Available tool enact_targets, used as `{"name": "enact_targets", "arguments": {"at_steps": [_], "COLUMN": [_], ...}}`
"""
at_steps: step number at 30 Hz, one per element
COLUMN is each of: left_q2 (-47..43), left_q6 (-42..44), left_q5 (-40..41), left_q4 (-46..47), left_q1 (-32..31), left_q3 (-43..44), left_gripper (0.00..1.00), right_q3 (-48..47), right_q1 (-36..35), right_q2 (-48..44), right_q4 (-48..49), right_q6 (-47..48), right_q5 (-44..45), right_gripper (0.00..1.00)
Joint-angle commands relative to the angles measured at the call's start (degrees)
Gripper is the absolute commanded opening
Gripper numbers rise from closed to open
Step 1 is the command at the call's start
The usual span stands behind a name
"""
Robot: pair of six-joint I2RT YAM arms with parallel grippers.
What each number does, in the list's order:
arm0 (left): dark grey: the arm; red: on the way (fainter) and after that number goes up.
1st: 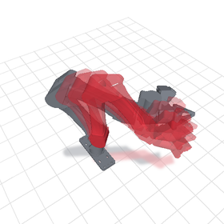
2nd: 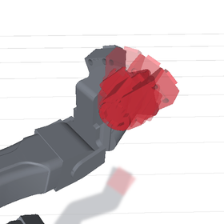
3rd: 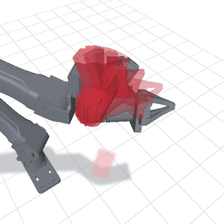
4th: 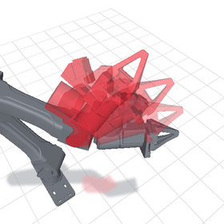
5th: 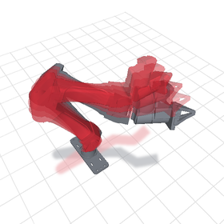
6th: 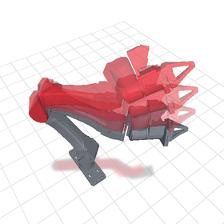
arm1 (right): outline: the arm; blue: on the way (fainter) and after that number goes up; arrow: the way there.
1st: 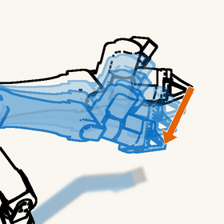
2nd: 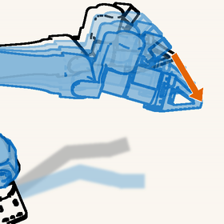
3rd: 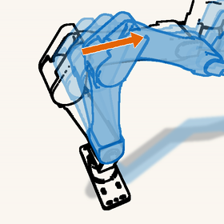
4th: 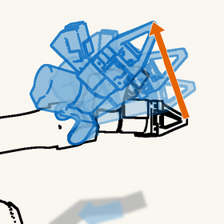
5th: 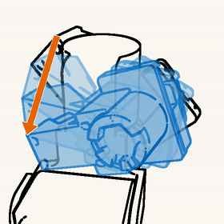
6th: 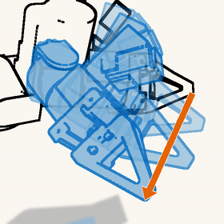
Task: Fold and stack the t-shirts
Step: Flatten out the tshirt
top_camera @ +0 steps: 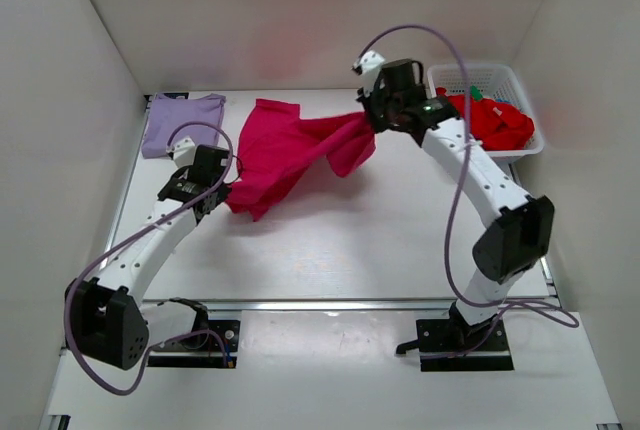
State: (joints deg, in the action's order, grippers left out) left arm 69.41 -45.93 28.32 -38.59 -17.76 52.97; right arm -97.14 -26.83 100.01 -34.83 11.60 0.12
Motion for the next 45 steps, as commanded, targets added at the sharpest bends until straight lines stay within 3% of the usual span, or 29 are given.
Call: {"name": "enact_targets", "arguments": {"at_steps": [1, 6, 10, 14, 15, 16, 19, 21, 22, 24, 28, 32, 35, 41, 45], "left_q2": [-3.7, -7.3, -7.4, -6.5, -5.8, -5.8, -5.1, -4.4, -4.2, -4.0, -3.4, -3.5, -4.0, -4.6, -5.3], "left_q6": [1.5, 4.3, 6.0, 6.7, 6.9, 6.9, 7.0, 7.0, 7.1, 7.1, 6.7, 5.9, 5.8, 5.5, 5.9], "left_q5": [1.7, 1.8, 1.4, 0.8, 0.9, 1.0, 1.2, 1.5, 1.4, 0.8, 0.8, -0.8, -0.5, -0.9, -1.8], "left_q4": [-0.3, 0.6, 0.9, 1.1, 1.1, 1.1, 1.7, 1.6, 2.0, 2.3, 2.6, 2.2, 2.6, 2.4, 2.9], "left_q1": [2.9, 8.5, 12.1, 13.5, 13.2, 12.9, 12.9, 12.4, 12.6, 12.1, 11.1, 10.5, 9.8, 9.3, 9.8], "left_q3": [2.1, 3.8, 5.7, 7.2, 7.2, 7.5, 7.3, 7.5, 7.2, 6.9, 6.1, 5.2, 4.7, 4.0, 3.5], "left_gripper": [0.0, 0.0, 0.0, 0.0, 0.0, 0.0, 0.0, 0.0, 0.0, 0.0, 0.0, 0.0, 0.0, 0.0, 0.0], "right_q3": [-5.1, -12.9, -11.8, -9.0, -8.2, -8.1, -7.5, -5.9, -4.9, -3.1, 5.4, 19.5, 26.9, 35.4, 40.4], "right_q1": [1.9, 7.5, 14.1, 18.8, 19.9, 20.9, 23.2, 24.1, 23.8, 22.4, 13.8, 4.3, 2.8, -3.3, -7.7], "right_q2": [-5.6, -7.4, -5.3, -0.5, 1.1, 2.6, 4.1, 3.5, 2.6, 0.8, -3.5, -9.1, -11.8, -12.6, -11.9], "right_q4": [-4.1, -11.1, -14.0, -14.6, -14.8, -14.3, -12.7, -11.1, -10.0, -8.9, -4.9, 0.6, 3.4, 9.3, 18.6], "right_q6": [-2.1, -5.0, -6.0, -7.9, -7.6, -7.8, -8.6, -9.7, -9.9, -8.6, -7.1, -11.6, -16.2, -21.6, -22.3], "right_q5": [-5.3, -18.8, -31.3, -30.7, -28.0, -25.1, -22.8, -21.4, -19.7, -17.0, -13.0, -6.6, -10.2, -4.3, -1.1], "right_gripper": [0.0, 0.0, 0.0, 0.04, 0.09, 0.2, 0.33, 0.52, 0.57, 0.57, 0.39, 0.4, 0.4, 0.51, 0.6]}}
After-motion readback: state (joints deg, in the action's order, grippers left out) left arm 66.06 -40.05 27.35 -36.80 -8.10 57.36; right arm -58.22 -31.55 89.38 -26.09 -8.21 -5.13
